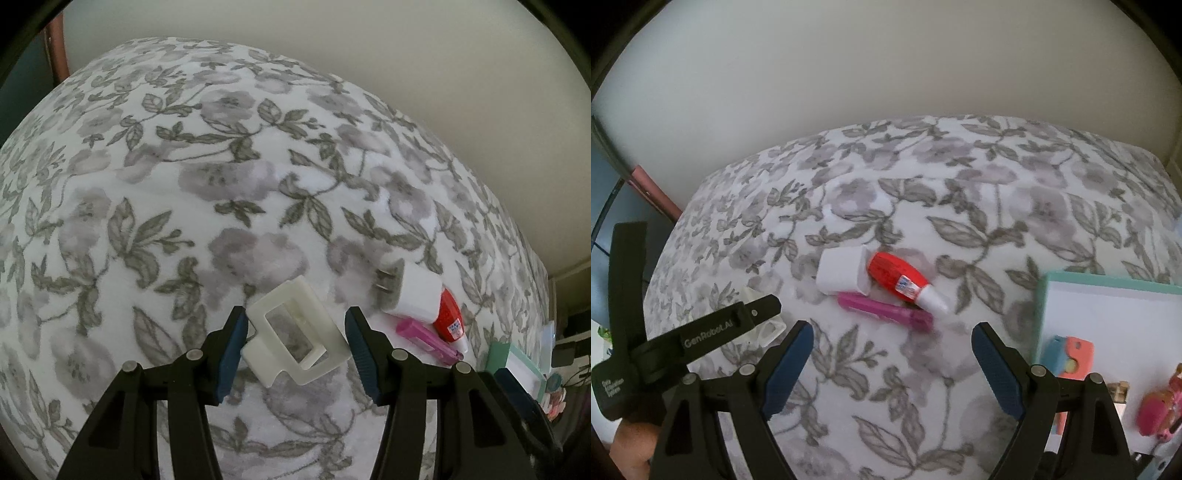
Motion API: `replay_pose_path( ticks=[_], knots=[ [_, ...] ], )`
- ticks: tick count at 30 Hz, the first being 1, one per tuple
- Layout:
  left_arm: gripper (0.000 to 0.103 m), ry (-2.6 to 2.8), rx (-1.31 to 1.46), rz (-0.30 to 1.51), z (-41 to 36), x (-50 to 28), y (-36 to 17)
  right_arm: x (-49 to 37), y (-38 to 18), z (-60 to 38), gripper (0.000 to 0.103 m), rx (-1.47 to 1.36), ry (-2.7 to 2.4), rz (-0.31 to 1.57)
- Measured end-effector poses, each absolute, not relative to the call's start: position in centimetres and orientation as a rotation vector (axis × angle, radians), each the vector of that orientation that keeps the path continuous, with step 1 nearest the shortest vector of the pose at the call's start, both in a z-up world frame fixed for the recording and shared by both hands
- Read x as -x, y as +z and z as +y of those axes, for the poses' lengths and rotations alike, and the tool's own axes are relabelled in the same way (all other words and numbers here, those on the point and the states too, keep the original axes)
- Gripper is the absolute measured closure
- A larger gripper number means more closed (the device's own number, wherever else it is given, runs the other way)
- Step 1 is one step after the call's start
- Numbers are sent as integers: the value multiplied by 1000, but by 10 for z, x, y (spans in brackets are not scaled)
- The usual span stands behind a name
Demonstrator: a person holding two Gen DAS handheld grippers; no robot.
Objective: Organize rigid objects
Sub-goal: 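Grasp the pink lipstick tube with the right tool while the left tool holds the clip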
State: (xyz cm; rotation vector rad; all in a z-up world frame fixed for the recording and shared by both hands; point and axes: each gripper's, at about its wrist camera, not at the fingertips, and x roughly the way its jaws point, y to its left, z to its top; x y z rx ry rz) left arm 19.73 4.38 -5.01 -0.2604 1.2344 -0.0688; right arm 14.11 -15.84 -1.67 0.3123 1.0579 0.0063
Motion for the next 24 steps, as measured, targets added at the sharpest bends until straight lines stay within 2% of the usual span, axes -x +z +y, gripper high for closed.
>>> replay_pose_path(
  ticks=[24],
  knots=[
    [47,-61,326,1220,63,-205,-53,-186,-64,-136,14,-383,-81,1150]
  ],
)
